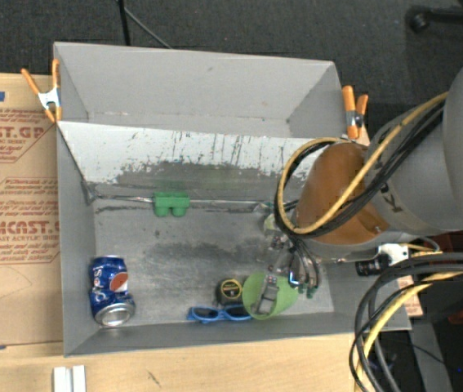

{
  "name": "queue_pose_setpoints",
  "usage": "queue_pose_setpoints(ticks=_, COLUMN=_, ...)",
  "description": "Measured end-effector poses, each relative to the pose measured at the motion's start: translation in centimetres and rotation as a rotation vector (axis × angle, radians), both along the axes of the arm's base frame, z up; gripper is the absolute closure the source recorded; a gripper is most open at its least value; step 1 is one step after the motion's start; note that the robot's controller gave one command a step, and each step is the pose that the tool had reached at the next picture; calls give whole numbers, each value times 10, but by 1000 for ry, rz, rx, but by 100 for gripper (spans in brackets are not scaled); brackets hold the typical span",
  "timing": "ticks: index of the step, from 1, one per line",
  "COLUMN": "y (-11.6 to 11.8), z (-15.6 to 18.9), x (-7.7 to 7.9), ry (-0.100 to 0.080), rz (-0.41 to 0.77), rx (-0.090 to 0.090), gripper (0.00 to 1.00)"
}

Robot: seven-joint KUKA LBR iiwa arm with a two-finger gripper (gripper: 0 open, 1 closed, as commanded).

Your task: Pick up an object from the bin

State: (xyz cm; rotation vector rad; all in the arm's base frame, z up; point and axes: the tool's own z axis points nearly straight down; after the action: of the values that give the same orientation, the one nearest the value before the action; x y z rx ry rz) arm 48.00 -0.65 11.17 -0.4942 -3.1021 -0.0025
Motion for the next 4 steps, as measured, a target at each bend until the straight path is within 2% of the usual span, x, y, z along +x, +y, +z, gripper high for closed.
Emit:
queue_pose_setpoints(ticks=1, y=-70, z=-43, x=2, ry=4, rz=-35, rx=-4, gripper=0)
queue_pose_setpoints(ticks=2, y=-12, z=-41, x=5, ry=0, rz=-6, rx=2, gripper=0)
queue_pose_setpoints(ticks=3, y=-15, z=-41, x=5, ry=0, rz=-10, rx=0, gripper=100)
queue_pose_setpoints(ticks=4, y=-14, z=-30, x=5, ry=0, rz=-10, rx=-1, gripper=100)
